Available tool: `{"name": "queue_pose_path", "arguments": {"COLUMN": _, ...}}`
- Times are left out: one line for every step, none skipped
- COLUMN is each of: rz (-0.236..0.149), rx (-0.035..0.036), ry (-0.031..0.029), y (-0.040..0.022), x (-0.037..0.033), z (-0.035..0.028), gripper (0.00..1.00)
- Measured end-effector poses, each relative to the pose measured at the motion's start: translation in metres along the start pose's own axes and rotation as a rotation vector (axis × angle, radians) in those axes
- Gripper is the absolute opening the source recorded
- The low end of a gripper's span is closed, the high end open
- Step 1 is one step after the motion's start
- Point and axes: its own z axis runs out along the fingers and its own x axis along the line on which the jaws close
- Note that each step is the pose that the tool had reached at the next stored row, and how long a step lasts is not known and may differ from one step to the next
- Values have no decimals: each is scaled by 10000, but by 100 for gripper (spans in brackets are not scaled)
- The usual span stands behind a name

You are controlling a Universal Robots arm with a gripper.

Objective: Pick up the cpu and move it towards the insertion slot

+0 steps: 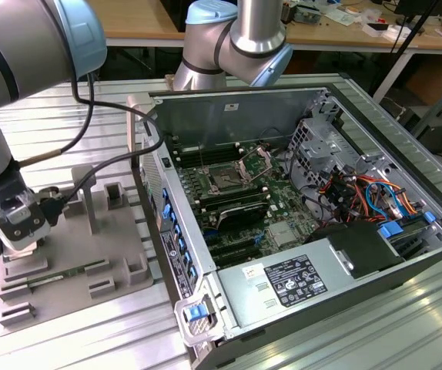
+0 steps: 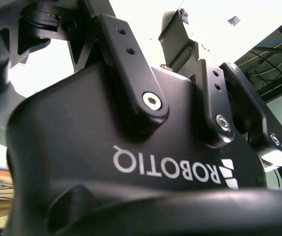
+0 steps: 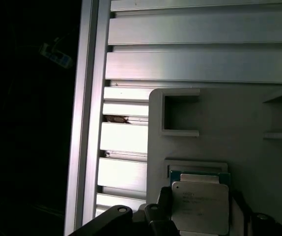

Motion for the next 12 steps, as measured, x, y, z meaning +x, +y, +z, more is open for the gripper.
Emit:
{"name": "queue_pose_path", "arguments": {"rz": 0, "rx": -1, "ry": -1, "y": 0, "x": 0, "z": -6, "gripper": 55}}
{"name": "queue_pose_path", "arguments": {"rz": 0, "rx": -1, "ry": 0, "y": 0, "x": 0, "z": -10, "gripper": 55}}
{"name": "queue_pose_path", "arguments": {"rz": 0, "rx": 0, "ry": 0, "y": 1, "x": 0, "z": -14, "gripper": 55}}
{"name": "queue_pose_path", "arguments": {"rz": 0, "rx": 0, "ry": 0, "y": 1, "x": 0, "z": -20, "gripper": 55}}
{"name": "queue_pose_path", "arguments": {"rz": 0, "rx": 0, "ry": 1, "y": 1, "x": 0, "z": -25, "gripper": 55}}
{"name": "queue_pose_path", "arguments": {"rz": 0, "rx": 0, "ry": 0, "y": 1, "x": 0, "z": -31, "gripper": 55}}
{"name": "queue_pose_path", "arguments": {"rz": 0, "rx": 0, "ry": 1, "y": 1, "x": 0, "z": -36, "gripper": 55}}
{"name": "queue_pose_path", "arguments": {"rz": 0, "rx": 0, "ry": 0, "y": 2, "x": 0, "z": -43, "gripper": 55}}
{"name": "queue_pose_path", "arguments": {"rz": 0, "rx": -1, "ry": 0, "y": 2, "x": 0, "z": -47, "gripper": 55}}
{"name": "queue_pose_path", "arguments": {"rz": 0, "rx": 0, "ry": 0, "y": 2, "x": 0, "z": -53, "gripper": 55}}
{"name": "queue_pose_path", "arguments": {"rz": 0, "rx": -1, "ry": -1, "y": 3, "x": 0, "z": -62, "gripper": 55}}
{"name": "queue_pose_path", "arguments": {"rz": 0, "rx": 0, "ry": -1, "y": 3, "x": 0, "z": -66, "gripper": 55}}
